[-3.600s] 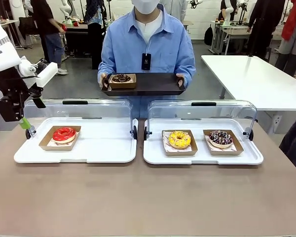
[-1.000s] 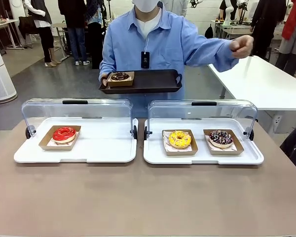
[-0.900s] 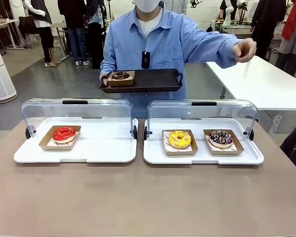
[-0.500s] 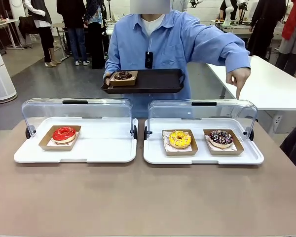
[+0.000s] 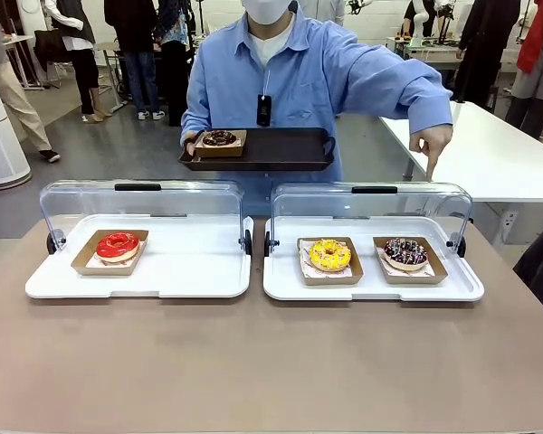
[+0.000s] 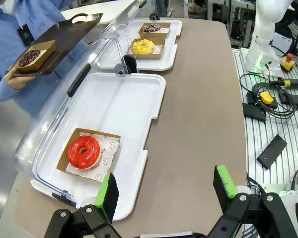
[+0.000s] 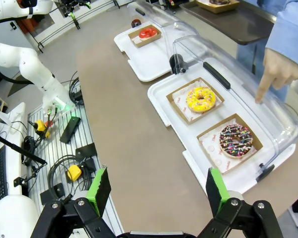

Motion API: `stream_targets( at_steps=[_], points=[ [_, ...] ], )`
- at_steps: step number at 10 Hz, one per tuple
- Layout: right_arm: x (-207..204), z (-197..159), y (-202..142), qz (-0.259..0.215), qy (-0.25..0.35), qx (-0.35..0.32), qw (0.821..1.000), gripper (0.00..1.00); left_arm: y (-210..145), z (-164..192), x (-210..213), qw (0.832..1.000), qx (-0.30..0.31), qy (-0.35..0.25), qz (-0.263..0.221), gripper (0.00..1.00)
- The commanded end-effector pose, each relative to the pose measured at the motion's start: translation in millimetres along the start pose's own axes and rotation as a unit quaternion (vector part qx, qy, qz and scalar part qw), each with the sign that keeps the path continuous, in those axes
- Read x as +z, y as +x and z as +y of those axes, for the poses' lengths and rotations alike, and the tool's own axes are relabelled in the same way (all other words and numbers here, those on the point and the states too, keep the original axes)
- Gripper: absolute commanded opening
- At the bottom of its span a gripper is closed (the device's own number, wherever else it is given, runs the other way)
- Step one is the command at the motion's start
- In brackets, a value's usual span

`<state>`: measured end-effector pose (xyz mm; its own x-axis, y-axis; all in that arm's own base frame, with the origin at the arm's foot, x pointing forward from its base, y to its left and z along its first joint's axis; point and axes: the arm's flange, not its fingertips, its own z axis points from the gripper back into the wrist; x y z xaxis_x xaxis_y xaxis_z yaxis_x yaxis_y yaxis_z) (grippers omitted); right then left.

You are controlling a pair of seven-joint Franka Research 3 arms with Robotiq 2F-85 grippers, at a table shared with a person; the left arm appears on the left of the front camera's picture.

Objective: Provide the desired donut to the person.
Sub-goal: Pick up and lift the Paper togo box containing the Donut pointed at by the person.

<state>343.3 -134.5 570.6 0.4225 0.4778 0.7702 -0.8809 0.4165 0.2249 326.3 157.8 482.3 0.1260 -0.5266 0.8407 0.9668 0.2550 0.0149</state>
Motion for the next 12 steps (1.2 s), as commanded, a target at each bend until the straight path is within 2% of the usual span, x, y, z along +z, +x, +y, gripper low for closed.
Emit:
stream_targets(
  at_steps=[1,12],
  points=[
    [-0.8,0.3,0.6,-0.003,0.003,0.003,1.000,1.00,1.0,1.0,1.9,1.000,0.007,0.006,-0.003,1.00],
    [-0.8,0.3,0.6,-0.003,0.003,0.003,1.000,1.00,1.0,1.0,1.9,1.000,0.007,0.006,-0.003,1.00]
  ],
)
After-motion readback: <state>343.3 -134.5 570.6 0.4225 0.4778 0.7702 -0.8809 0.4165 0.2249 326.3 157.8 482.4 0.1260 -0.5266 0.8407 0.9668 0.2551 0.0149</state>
